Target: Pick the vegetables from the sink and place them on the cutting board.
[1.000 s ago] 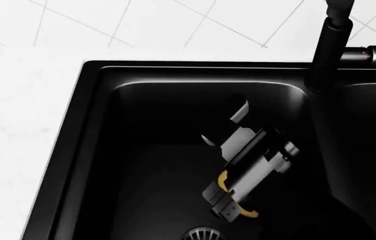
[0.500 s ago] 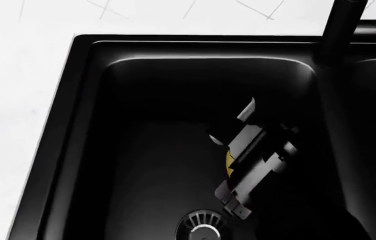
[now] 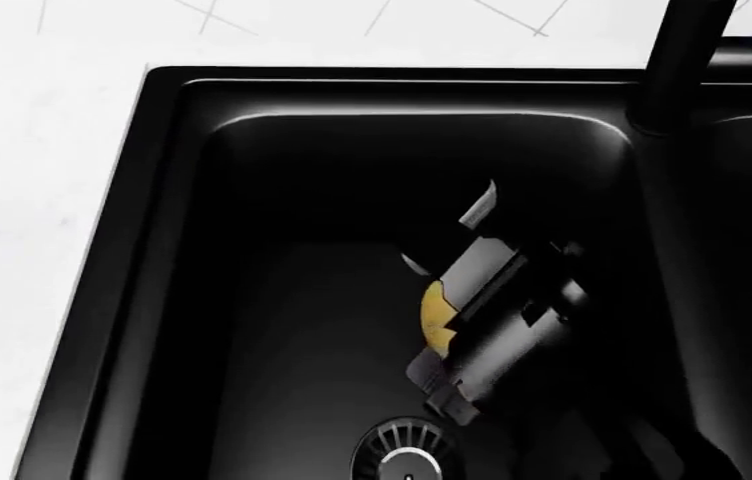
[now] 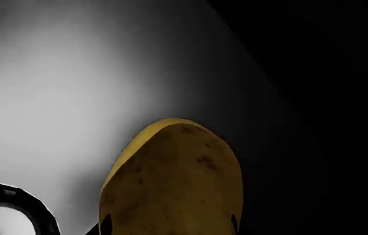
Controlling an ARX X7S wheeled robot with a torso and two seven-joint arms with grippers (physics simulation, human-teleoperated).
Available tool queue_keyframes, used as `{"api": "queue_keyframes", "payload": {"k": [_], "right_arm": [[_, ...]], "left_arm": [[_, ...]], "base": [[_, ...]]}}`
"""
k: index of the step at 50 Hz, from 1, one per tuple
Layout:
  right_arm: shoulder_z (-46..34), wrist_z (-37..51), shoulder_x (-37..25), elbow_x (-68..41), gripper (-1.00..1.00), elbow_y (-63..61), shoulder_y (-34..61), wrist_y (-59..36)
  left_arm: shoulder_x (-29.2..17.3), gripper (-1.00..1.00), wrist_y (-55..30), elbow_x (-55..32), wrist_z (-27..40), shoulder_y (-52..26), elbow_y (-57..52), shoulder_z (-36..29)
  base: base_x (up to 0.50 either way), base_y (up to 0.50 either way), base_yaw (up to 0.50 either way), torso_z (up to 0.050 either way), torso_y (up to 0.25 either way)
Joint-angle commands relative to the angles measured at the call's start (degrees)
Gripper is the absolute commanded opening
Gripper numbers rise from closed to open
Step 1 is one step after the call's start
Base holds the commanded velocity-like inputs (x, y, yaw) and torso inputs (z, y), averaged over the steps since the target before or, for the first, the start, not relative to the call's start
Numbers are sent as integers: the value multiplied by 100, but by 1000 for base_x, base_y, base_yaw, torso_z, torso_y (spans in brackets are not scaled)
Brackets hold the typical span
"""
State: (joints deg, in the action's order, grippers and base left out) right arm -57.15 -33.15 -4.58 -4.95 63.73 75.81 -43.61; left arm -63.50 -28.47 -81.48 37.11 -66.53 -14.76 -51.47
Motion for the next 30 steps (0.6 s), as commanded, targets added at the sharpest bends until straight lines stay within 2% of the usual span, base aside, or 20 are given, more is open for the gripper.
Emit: {"api": "queue_keyframes", "payload": {"k": [1, 7, 15, 16, 20, 23, 26, 30], "right_arm": [[334, -106, -761, -114, -100, -3191, -445, -1921], [412, -207, -1185, -298, -100, -5179, -447, -3043], [1281, -159, -1471, -616, -100, -7414, -305, -4595], [1569, 129, -1493, -1006, -100, -7486, -271, -4636], [2127, 2923, -2035, -4444, -100, -7522, 96, -4633], [3083, 4856, -2351, -6701, -100, -7775, -47, -4622], [3627, 5871, -2610, -7672, -100, -8169, -306, -4544], [3971, 6539, -2988, -8211, -100, -8633, -705, -4349]], "left_arm": [[13, -100, 359, -99, -124, 55, 28, 73], [15, -100, 377, -129, -129, 71, 34, 89], [16, -100, 361, -140, -106, 73, 35, 97], [17, -100, 364, -144, -116, 75, 37, 99], [18, -100, 364, -145, -141, 77, 38, 102], [18, -100, 424, -156, -137, 110, 39, 123], [18, -100, 479, -124, -156, 134, 34, 135], [18, -100, 576, -105, -163, 182, 29, 163]], "base": [[0, 0, 0, 0, 0], [0, 0, 0, 0, 0], [0, 0, 0, 0, 0], [0, 0, 0, 0, 0], [0, 0, 0, 0, 0], [0, 0, 0, 0, 0], [0, 0, 0, 0, 0], [0, 0, 0, 0, 0]]}}
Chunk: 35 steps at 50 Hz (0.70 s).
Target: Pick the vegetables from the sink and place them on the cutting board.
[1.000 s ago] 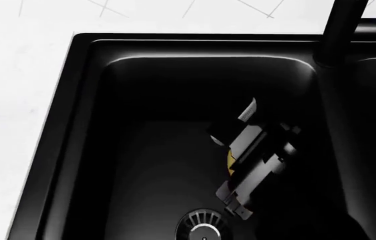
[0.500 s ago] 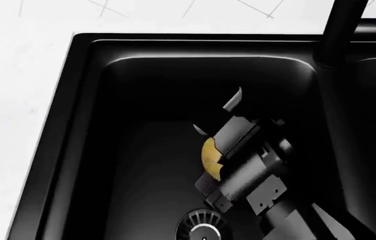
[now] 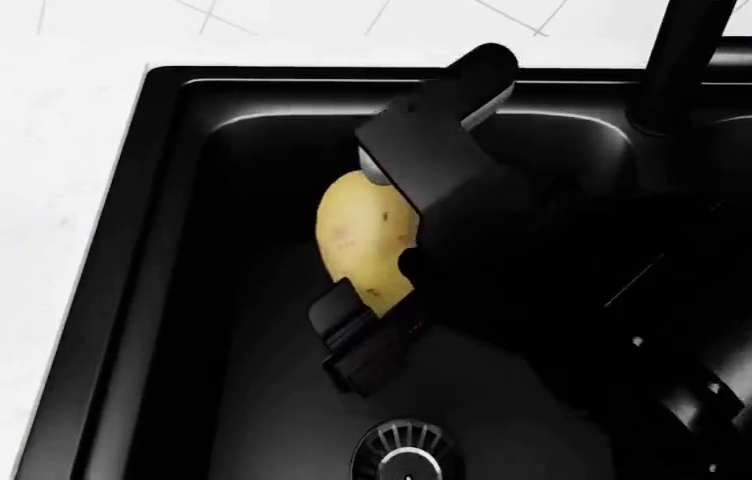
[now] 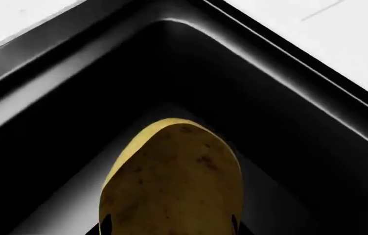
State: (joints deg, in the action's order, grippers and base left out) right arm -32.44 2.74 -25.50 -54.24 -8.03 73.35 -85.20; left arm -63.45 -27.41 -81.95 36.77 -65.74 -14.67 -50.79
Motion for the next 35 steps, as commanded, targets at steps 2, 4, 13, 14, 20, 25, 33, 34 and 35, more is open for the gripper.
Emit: {"api": "queue_keyframes", "payload": {"k": [2, 4, 13, 14, 20, 25, 33, 34, 35], "right_arm": [[1638, 3188, -1044, -3537, -100, -1616, -655, -97], [1707, 3295, -1113, -3578, -100, -1758, -761, 2], [1945, 3403, -1345, -3563, -100, -2259, -1419, 405], [1962, 3439, -1366, -3590, -100, -2288, -1447, 427], [2137, 3617, -1507, -3602, -100, -2597, -1724, 630], [2660, 3774, -1635, -3129, -100, -3236, -2578, 1195], [3382, 4109, -1611, -2680, -100, -3931, -3425, 1893], [3345, 4117, -1609, -2663, -100, -3938, -3389, 1872], [3383, 4227, -1607, -2652, -100, -3930, -3318, 1887]], "left_arm": [[14, -100, 504, -118, -105, 128, 29, 116], [15, -100, 498, -121, -111, 127, 29, 117], [16, -100, 544, -88, -110, 152, 23, 133], [16, -100, 533, -87, -109, 148, 23, 132], [19, -100, 627, -118, -101, 202, 27, 170], [37, -100, 1124, -179, -61, 455, 31, 327], [-516, -100, 1482, -13, 508, 765, -1002, 417], [-514, -100, 1529, -33, 520, 790, -999, 429], [-519, -100, 1457, 66, 527, 752, -1014, 408]], "base": [[0, 0, 0, 0, 64], [-6, 0, 0, 0, 131], [-1, 0, 0, 0, 224], [0, 0, 0, 0, 250], [0, 0, 0, 0, 131], [0, 0, 0, 0, 0], [0, 0, 0, 0, 0], [0, 0, 0, 0, 0], [0, 0, 0, 0, 0]]}}
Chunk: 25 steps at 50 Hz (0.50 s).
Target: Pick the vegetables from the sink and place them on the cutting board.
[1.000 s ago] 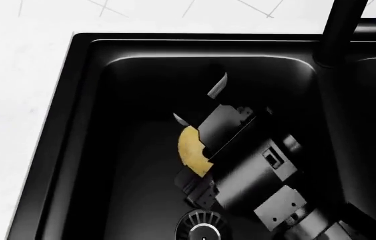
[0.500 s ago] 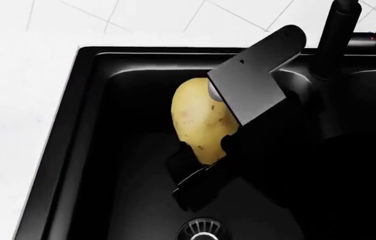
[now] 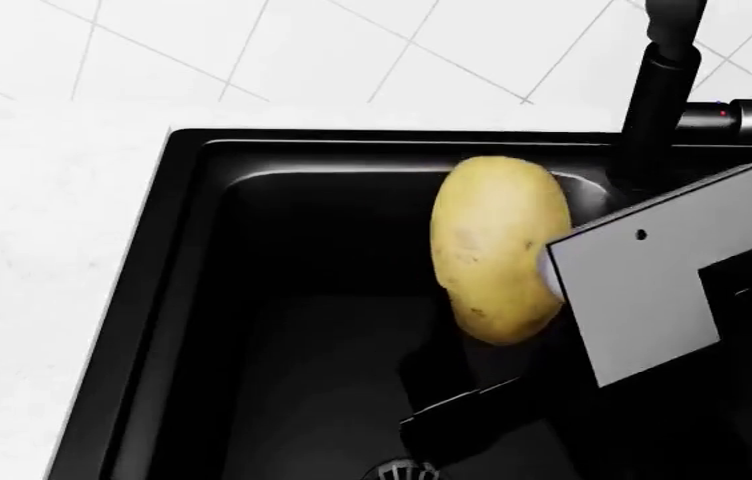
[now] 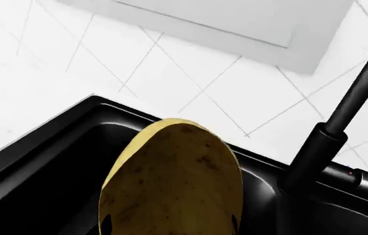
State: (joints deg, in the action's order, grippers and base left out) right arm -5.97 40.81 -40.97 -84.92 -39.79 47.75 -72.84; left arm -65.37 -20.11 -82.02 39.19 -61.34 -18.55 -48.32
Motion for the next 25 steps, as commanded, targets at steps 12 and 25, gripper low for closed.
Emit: {"api": "queue_keyframes", "payload": {"k": [12, 25], "right_arm": [[1138, 1025, -122, 342, -100, -1207, -1391, 860], [1592, 1944, -1120, -1123, -100, -1395, -1805, 867]], "left_arm": [[281, -100, 1012, 582, 1203, 742, -1261, -113], [-691, -100, 1778, 258, 906, 1154, -1252, 90]], "base": [[0, -21, 0, 0, 0], [0, -273, 0, 0, 0]]}}
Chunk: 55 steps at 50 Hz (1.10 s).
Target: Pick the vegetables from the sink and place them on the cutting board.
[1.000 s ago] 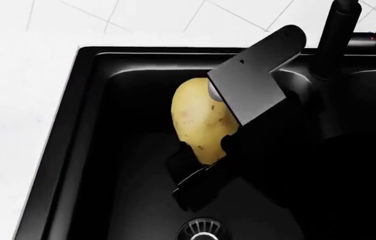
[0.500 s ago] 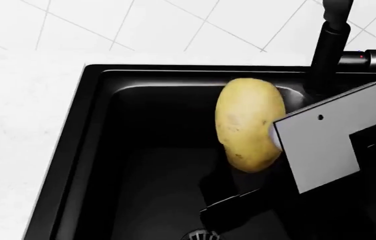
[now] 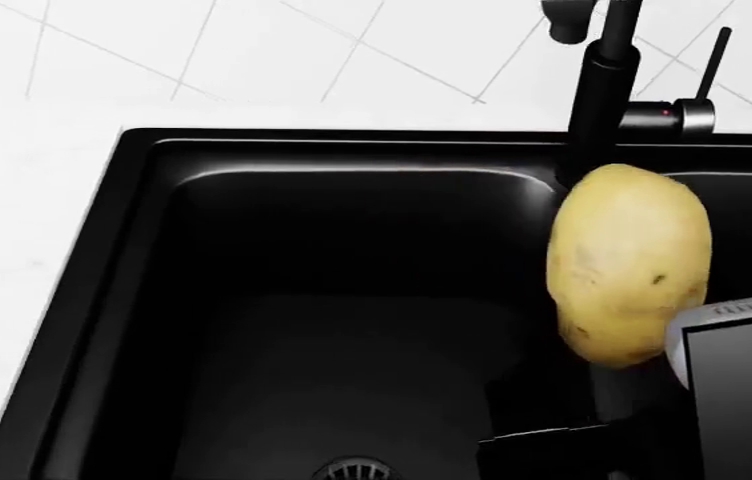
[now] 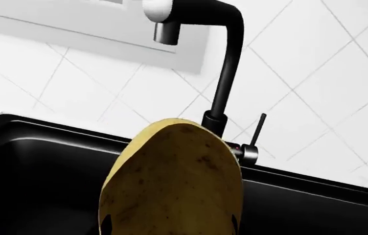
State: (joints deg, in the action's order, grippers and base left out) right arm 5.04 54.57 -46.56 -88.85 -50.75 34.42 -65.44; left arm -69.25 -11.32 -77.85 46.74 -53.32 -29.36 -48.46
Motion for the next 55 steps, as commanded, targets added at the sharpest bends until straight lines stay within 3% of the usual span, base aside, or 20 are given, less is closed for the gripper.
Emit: {"api": "queue_keyframes", "payload": {"k": [1, 6, 11, 26, 55], "right_arm": [[503, 555, -563, -709, -100, -303, -491, 125], [490, 394, -392, -445, -100, -275, -633, 112], [494, 455, -380, -502, -100, -261, -682, 157], [426, 355, -389, -395, -100, -195, -611, 136], [579, 225, -406, -165, -100, -269, -896, 226]], "left_arm": [[-101, -100, 781, -83, 310, 274, -186, 67], [-714, -100, 1345, -301, -29, 619, -240, 175], [-501, -100, 850, -219, 160, 368, -269, 141], [-479, -100, 969, -163, 181, 499, -258, 126], [-437, -100, 1032, -112, 160, 613, -248, 125]], "base": [[0, -273, 0, 0, 0], [-24, -149, 0, 0, 0], [-405, -60, 0, 0, 0], [-494, -103, 0, 0, 0], [-114, -494, 0, 0, 0]]}}
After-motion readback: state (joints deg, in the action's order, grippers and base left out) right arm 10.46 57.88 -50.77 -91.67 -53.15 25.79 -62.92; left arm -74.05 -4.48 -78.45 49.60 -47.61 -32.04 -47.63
